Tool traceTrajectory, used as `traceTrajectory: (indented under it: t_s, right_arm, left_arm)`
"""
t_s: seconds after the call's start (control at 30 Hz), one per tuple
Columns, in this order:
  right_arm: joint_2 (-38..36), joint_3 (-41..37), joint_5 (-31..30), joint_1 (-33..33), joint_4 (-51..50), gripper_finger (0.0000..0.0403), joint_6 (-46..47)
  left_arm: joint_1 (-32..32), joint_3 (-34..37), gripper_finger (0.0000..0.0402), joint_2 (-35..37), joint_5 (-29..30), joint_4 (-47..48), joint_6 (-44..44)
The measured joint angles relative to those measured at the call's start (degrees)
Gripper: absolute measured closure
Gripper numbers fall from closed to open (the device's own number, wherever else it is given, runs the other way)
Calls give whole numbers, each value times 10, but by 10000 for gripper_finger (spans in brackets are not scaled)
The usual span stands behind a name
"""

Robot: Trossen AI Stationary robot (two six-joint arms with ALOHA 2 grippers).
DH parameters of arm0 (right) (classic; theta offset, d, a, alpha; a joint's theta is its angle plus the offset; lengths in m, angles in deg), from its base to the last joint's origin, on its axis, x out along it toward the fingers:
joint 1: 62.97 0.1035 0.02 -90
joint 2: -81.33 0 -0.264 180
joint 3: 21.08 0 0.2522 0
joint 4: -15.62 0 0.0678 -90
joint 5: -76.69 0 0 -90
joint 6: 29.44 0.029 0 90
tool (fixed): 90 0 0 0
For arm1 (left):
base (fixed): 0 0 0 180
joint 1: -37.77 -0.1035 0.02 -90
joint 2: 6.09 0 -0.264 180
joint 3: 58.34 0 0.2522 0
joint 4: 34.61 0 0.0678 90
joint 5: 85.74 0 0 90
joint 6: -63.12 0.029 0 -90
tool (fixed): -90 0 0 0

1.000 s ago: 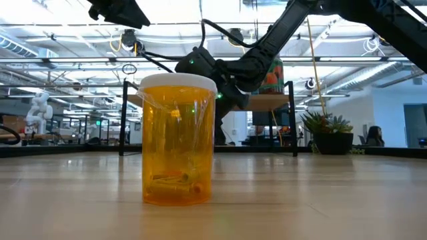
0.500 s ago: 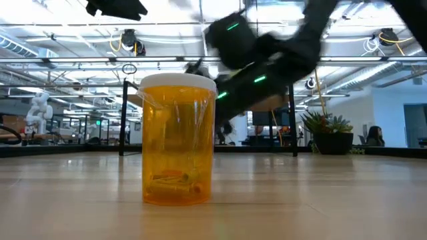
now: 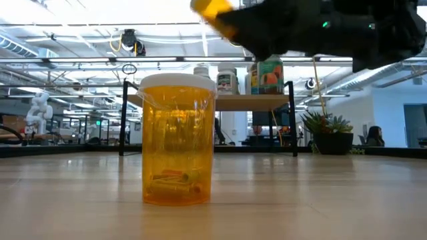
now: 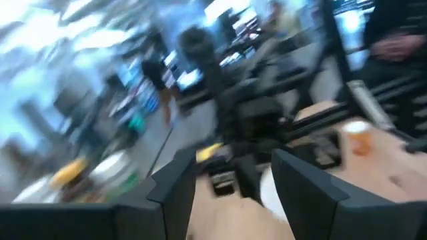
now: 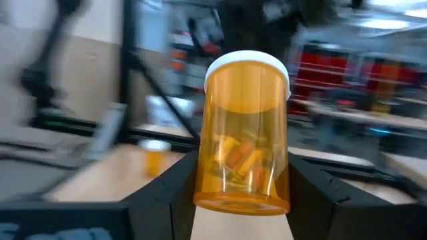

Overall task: Pick and place medicine bottles onto shelf by color
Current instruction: Put the top left orange pill bottle on the shelf

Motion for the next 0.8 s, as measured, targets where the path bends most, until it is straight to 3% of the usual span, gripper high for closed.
traceTrajectory:
  t_s: [0.1,0.23,0.37,0.53,0.63,0.8]
  right_arm:
    - [-27,-21,81,-12,-4,235,26]
    - [-45,-30,96,-16,8,234,11]
    - [-48,-30,97,-15,9,234,-11]
    - [-48,-30,107,-14,21,234,-10]
    - [-48,-30,113,-14,25,234,-3]
    - [-48,-30,139,-14,25,234,2]
  left_arm:
    - [-9,15,201,-61,-63,-103,10]
    - [-27,-25,164,-146,-111,-160,-29]
    - [-32,-86,97,-232,-134,-144,-37]
    - [-29,-140,13,-275,-117,-63,-8]
    - [-29,-154,14,-279,-115,-36,-5]
    - [-29,-160,63,-275,-115,-33,-1]
